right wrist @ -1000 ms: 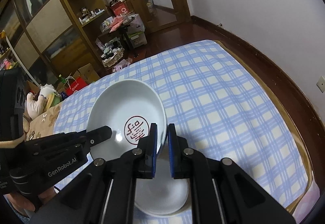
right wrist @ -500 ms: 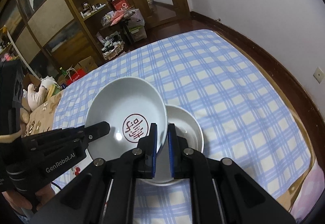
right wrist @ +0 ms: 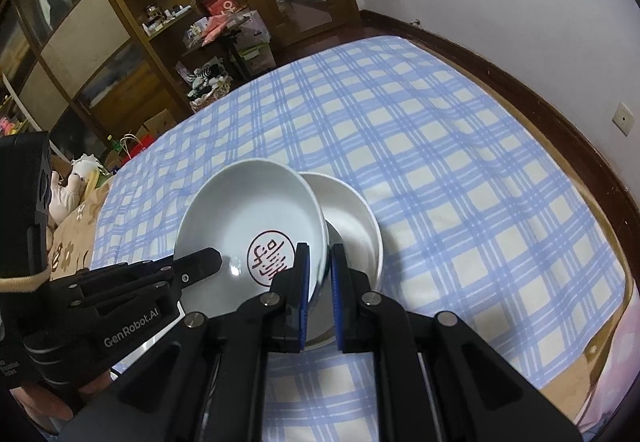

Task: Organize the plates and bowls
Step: 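Carry the small bowl with both grippers over the nested white bowls, then lower the small bowl into the nested white bowls with both grippers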

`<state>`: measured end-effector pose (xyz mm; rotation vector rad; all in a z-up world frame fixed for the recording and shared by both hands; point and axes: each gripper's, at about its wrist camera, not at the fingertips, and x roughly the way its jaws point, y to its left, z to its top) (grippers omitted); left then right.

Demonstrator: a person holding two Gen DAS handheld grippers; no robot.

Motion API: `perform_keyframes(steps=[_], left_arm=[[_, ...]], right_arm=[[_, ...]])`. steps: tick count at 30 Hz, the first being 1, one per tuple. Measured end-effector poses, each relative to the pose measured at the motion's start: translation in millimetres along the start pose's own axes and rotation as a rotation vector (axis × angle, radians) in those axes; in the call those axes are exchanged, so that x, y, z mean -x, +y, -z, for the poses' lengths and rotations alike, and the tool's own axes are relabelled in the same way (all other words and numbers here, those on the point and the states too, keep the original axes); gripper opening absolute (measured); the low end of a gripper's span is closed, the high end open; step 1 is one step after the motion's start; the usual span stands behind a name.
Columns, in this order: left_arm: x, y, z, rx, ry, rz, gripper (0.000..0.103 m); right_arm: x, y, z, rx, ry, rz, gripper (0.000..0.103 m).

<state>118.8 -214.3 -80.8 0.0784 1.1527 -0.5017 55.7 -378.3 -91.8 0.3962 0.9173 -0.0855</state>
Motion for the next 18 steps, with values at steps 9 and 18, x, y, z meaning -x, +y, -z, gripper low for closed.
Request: perform_keyframes(steps=[9, 18], left_arm=[[-19.0, 1.4, 5.4, 0.004, 0.037, -0.011, 0.011], [-20.1, -3.2, 6.6, -0.032, 0.007, -0.043, 0.011]], right_arm=[[-12.3, 1.9, 8.0, 0.031, -0.008, 0.047, 0.011], [-13.0, -3.0, 13.5, 0.0, -0.052, 0.04, 0.012]])
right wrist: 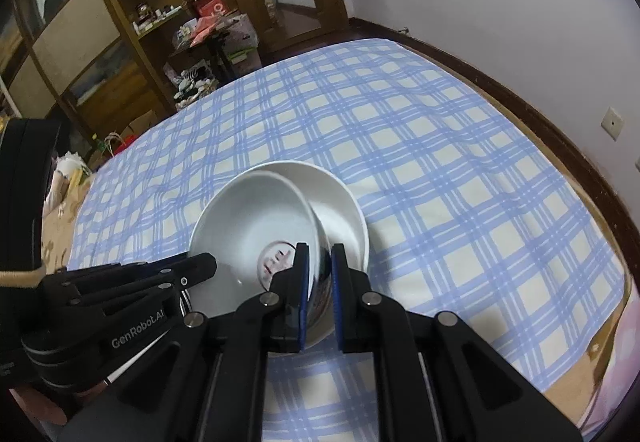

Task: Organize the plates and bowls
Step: 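Lower the small bowl into the nested white bowls with both grippers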

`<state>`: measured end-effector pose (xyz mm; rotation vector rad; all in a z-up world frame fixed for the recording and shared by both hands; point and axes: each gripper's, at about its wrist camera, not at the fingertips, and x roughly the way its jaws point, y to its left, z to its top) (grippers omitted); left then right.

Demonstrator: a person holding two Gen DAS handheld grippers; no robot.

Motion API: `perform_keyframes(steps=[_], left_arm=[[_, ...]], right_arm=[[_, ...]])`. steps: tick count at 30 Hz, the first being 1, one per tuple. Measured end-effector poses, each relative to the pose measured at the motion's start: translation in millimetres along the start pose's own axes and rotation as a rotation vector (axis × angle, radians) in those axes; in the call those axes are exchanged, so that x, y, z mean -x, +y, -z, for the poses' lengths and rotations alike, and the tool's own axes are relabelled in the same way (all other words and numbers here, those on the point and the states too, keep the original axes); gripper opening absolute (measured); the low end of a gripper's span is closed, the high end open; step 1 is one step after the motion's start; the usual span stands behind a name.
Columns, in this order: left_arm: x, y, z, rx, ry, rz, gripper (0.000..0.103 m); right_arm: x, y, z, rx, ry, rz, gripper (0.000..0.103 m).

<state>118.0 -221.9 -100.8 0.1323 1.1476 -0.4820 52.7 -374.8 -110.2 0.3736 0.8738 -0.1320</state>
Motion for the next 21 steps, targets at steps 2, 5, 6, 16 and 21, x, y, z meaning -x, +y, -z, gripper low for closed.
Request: perform_keyframes(steps=[2, 5, 6, 16, 21], left_arm=[[1.3, -2.2, -0.5, -0.008, -0.012, 0.011, 0.011], [3.2, -6.2, -1.2, -0.015, -0.023, 0.009, 0.011], [3.1, -6.6, -0.9, -0.018, -0.021, 0.007, 0.012], [19.5, 3.2, 0.1, -0.017, -0.039, -0.013, 0.017], [24.2, 16.1, -4.9, -0.012, -0.024, -0.001, 0.02]], right_arm=[[1.0, -0.4, 0.1, -0.004, -0.011, -0.011, 0.013], [6.9, 1.7, -1.0, 0.006, -0.041, -0.018, 0.013], [6.9, 1.2, -1.3, 0.004, -0.04, -0.017, 0.013], [16.3, -15.1, -1.4, -0.069, -0.066, -0.028, 0.013], [18.7, -24.6, -1.3, -0.106, -0.064, -0.037, 0.014]])
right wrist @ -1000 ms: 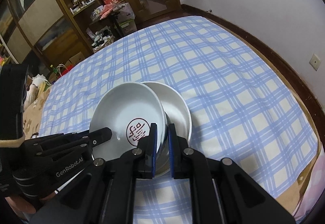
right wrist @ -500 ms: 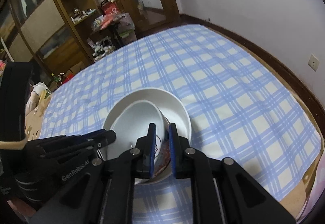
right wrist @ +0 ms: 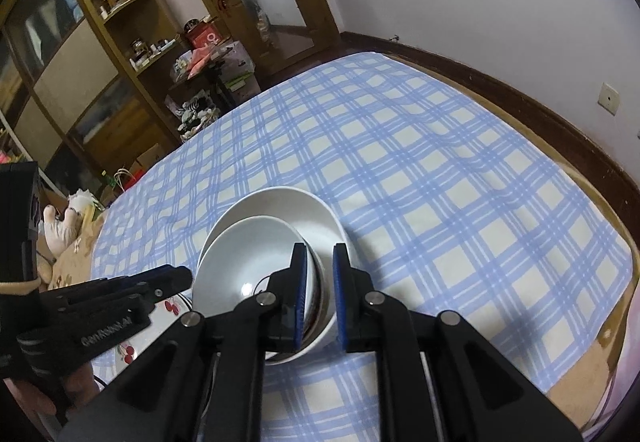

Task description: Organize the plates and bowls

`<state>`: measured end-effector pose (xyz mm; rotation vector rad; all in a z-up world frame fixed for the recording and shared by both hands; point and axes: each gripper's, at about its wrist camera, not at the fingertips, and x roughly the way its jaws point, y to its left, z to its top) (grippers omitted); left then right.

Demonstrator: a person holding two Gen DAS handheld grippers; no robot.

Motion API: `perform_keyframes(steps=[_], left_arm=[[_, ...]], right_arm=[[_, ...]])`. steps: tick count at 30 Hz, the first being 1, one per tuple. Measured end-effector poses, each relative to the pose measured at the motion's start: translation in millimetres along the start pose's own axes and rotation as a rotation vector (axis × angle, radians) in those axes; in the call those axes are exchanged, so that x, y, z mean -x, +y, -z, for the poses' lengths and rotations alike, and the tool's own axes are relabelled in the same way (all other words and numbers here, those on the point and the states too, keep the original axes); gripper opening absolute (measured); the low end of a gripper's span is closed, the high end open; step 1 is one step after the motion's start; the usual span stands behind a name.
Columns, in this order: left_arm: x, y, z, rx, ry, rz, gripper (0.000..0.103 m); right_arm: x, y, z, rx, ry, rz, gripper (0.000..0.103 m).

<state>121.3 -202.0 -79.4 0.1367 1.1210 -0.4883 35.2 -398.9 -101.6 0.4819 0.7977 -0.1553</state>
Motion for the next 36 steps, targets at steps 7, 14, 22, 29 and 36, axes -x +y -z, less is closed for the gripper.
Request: perform_keyframes(steps=[7, 14, 22, 29, 36], left_arm=[[-10.2, 16.1, -7.6, -0.019, 0.027, -0.005, 0.025], [-28.7, 25.4, -14.8, -0.016, 0.059, 0.007, 0.032], [-42.0, 32.0, -25.0, -0.014, 0.065, 0.0, 0.05], [-53.1, 39.0, -32.2, -0.012, 0.095, 0.042, 0.057], [-52.7, 38.9, -36.4, -0.036, 0.108, 0.046, 0.058]], right_arm=[[0.7, -7.9, -3.5, -0.023, 0.006, 0.006, 0.015], [-11.3, -17.3, -4.5, -0.058, 0.046, 0.008, 0.035], [-25.9, -28.2, -6.0, -0.109, 0.08, 0.015, 0.045], [-37.3, -42.3, -8.6, -0.171, 0.111, 0.005, 0.046], [-45.6, -44.8, -9.4, -0.175, 0.131, 0.004, 0.056]])
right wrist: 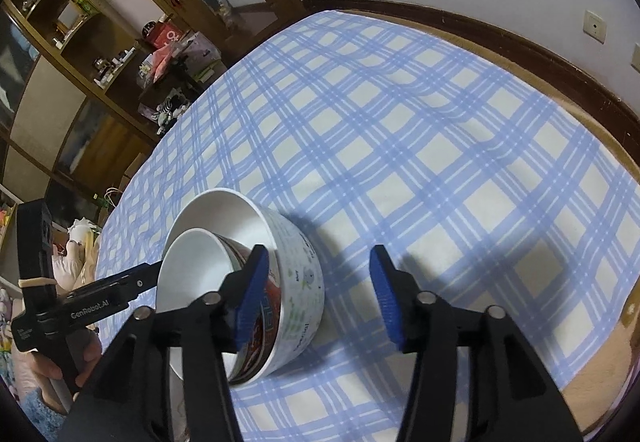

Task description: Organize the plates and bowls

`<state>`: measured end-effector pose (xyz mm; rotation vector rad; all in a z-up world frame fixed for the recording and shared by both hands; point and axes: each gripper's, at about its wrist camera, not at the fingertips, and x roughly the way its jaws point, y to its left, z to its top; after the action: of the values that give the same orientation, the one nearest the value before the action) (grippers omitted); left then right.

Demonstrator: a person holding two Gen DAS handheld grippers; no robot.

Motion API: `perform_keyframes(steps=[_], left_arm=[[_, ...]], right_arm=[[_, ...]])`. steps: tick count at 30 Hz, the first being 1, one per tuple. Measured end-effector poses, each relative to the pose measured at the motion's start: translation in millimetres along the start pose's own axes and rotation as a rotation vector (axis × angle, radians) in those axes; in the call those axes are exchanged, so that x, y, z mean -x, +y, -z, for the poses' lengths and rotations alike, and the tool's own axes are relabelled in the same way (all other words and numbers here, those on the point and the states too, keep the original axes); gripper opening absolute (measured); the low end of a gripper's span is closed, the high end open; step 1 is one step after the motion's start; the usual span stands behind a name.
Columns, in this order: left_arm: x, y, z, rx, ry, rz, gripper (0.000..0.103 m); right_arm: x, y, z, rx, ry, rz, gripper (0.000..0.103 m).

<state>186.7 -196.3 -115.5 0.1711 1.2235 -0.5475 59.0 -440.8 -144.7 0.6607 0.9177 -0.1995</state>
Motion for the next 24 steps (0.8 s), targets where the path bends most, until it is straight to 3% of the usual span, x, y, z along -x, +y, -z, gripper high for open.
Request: perform_keyframes(steps=[16, 20, 24], left_arm=[[6.6, 5.3, -6.4, 0.013, -0.012, 0.028, 0.059], [6.0, 9.5, -9.6, 0.027, 0.01, 0.109, 0.059], [4.7, 10.0, -13.0, 0.024, 0.014, 0.12, 0.059]], right_arm=[[-2.4, 1.6, 0.4, 0.016, 0.004, 0.013, 0.063], [-3.1, -0.2, 0.1, 0.008, 0.006, 0.009, 0.063], [-3.6, -0.4, 0.3, 0.013, 0.009, 0.009, 0.063]])
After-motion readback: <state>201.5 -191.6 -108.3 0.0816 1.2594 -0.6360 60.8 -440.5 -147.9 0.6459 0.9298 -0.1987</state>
